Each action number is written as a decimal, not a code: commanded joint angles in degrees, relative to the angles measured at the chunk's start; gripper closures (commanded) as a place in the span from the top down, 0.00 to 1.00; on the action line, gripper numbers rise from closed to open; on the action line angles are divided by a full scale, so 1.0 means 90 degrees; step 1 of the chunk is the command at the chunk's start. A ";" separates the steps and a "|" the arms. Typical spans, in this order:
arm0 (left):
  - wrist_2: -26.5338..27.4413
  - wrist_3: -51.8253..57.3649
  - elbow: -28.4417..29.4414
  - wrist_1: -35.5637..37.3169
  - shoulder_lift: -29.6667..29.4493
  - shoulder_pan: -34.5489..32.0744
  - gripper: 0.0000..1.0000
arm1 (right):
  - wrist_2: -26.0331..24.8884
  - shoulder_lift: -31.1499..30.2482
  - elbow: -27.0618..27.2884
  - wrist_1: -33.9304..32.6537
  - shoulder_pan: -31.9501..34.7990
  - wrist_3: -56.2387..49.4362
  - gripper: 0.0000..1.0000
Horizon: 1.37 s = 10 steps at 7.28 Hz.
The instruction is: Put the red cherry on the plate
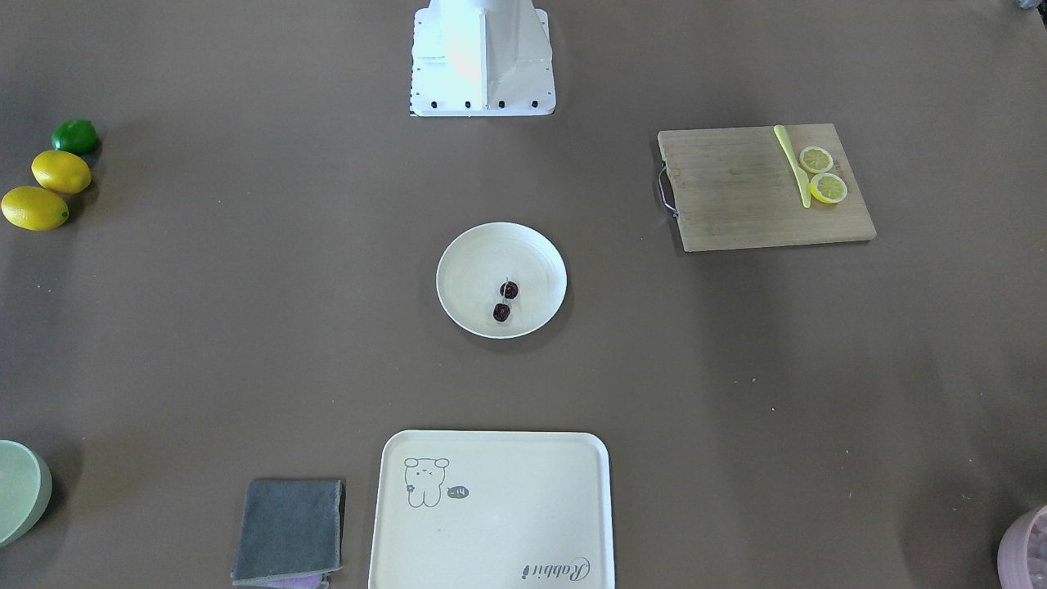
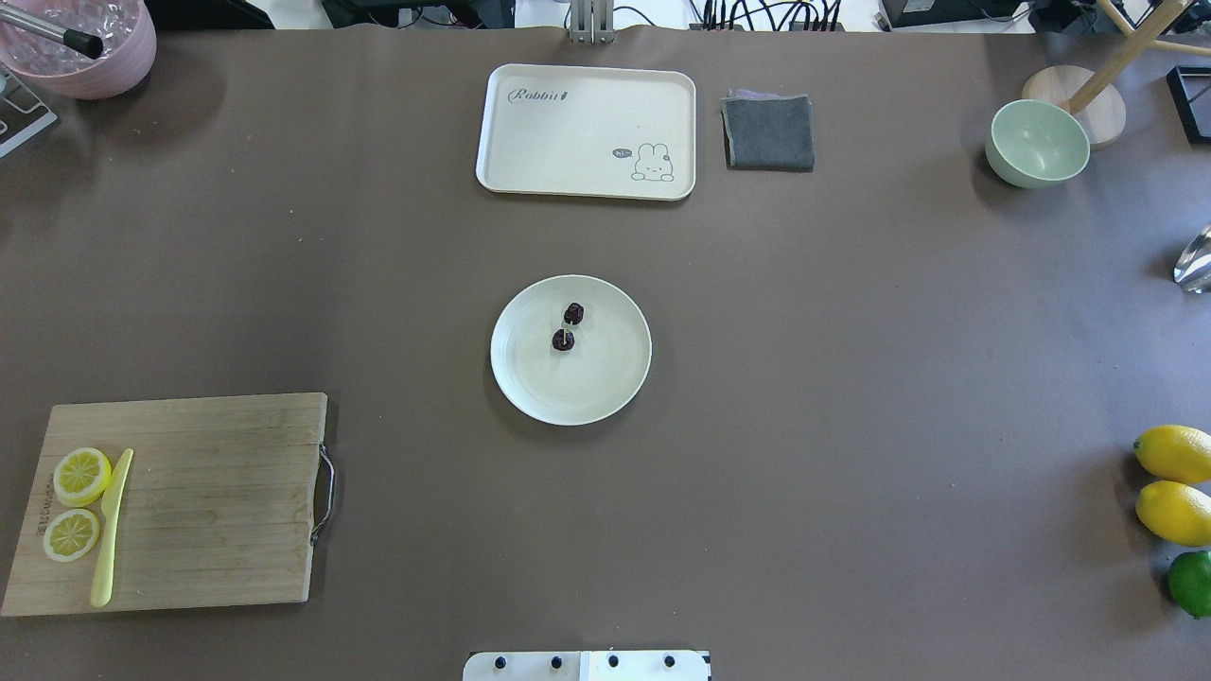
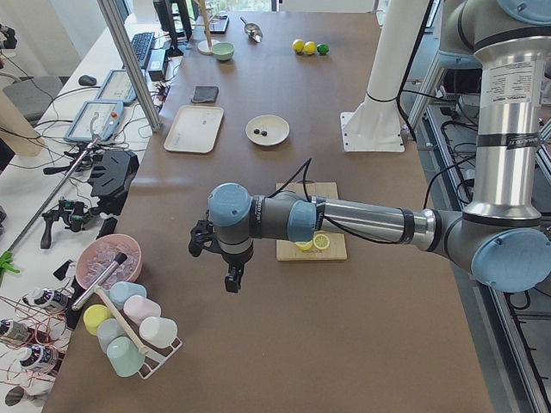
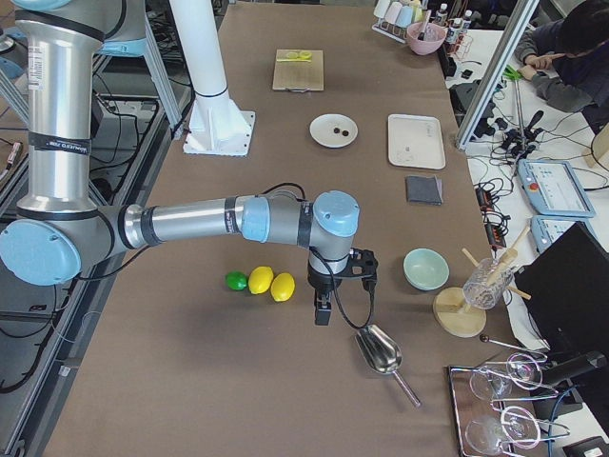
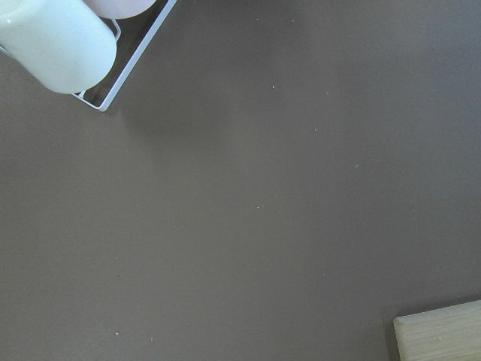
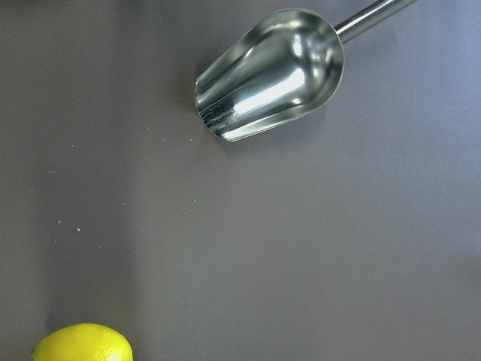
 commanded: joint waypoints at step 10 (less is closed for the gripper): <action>0.0041 0.0036 0.0063 -0.0055 0.0180 -0.0012 0.98 | 0.0013 -0.0010 0.0007 0.0002 -0.0010 0.0000 1.00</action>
